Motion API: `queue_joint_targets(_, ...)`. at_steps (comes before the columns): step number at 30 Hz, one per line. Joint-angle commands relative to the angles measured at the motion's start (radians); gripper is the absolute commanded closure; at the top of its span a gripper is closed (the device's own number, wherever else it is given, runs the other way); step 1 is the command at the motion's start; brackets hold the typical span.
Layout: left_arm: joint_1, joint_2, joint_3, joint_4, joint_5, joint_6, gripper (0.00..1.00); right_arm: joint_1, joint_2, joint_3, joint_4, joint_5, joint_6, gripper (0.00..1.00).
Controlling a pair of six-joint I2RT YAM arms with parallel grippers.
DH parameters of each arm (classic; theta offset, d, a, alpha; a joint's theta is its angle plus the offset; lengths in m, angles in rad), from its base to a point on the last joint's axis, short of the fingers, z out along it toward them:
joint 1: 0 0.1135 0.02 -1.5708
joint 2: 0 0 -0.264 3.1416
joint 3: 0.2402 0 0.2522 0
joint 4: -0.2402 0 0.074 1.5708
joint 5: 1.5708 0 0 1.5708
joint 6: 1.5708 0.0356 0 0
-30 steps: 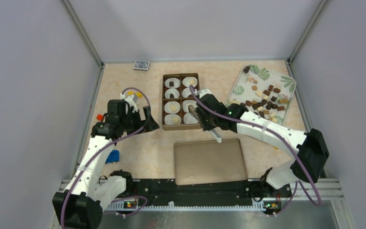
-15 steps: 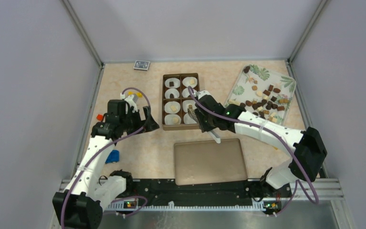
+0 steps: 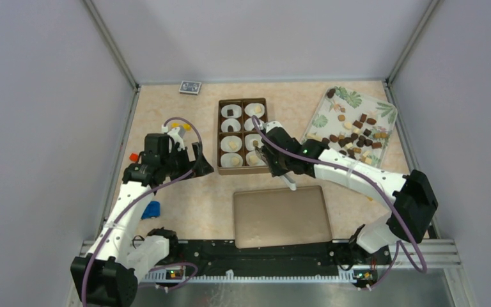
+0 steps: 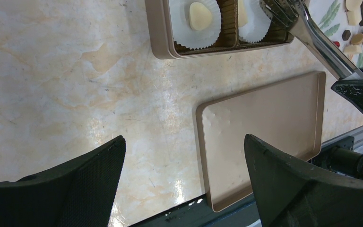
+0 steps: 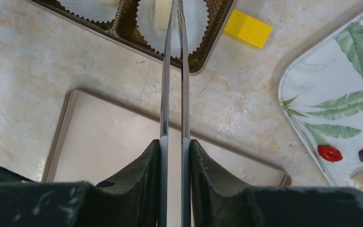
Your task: Pack the chocolate
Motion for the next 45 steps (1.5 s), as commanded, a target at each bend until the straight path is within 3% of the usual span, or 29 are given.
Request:
queue_joint_targets(1, 0.004, 0.002, -0.002, 0.033, 0.006, 0.007, 0.01, 0.012, -0.052, 0.074, 0.000, 0.070, 0.002, 0.82)
queue_joint_targets(6, 0.004, 0.013, -0.002, 0.039, 0.006, 0.008, 0.01, -0.020, -0.098, 0.101, -0.008, 0.165, -0.021, 0.87)
queue_joint_targets(12, 0.004, 0.029, -0.005, 0.049, 0.018, -0.007, 0.01, -0.222, -0.074, 0.102, 0.109, 0.138, -0.077, 0.86)
queue_joint_targets(17, 0.002, 0.039, -0.006, 0.054, 0.055, -0.032, 0.01, -0.373, 0.118, 0.186, 0.242, 0.131, -0.122, 0.84)
queue_joint_targets(23, 0.002, 0.010, -0.006, 0.035, 0.072, -0.068, 0.01, -0.436, 0.357, 0.266, 0.482, 0.171, -0.173, 0.84)
queue_joint_targets(28, 0.002, -0.032, -0.024, 0.030, 0.106, -0.102, 0.01, -0.469, 0.534, 0.352, 0.545, 0.177, -0.164, 0.83)
queue_joint_targets(33, 0.002, -0.046, -0.057, 0.039, 0.139, -0.127, 0.01, -0.492, 0.640, 0.437, 0.504, 0.140, -0.147, 0.61)
queue_joint_targets(35, 0.002, -0.044, -0.055, 0.027, 0.134, -0.121, 0.01, -0.493, 0.638, 0.447, 0.494, 0.127, -0.144, 0.46)
queue_joint_targets(39, 0.002, -0.059, -0.069, 0.040, 0.163, -0.090, 0.01, -0.495, 0.574, 0.438, 0.489, 0.107, -0.147, 0.25)
queue_joint_targets(45, 0.000, -0.060, -0.077, 0.055, 0.159, -0.089, 0.01, -0.493, 0.365, 0.328, 0.474, 0.086, -0.146, 0.21)
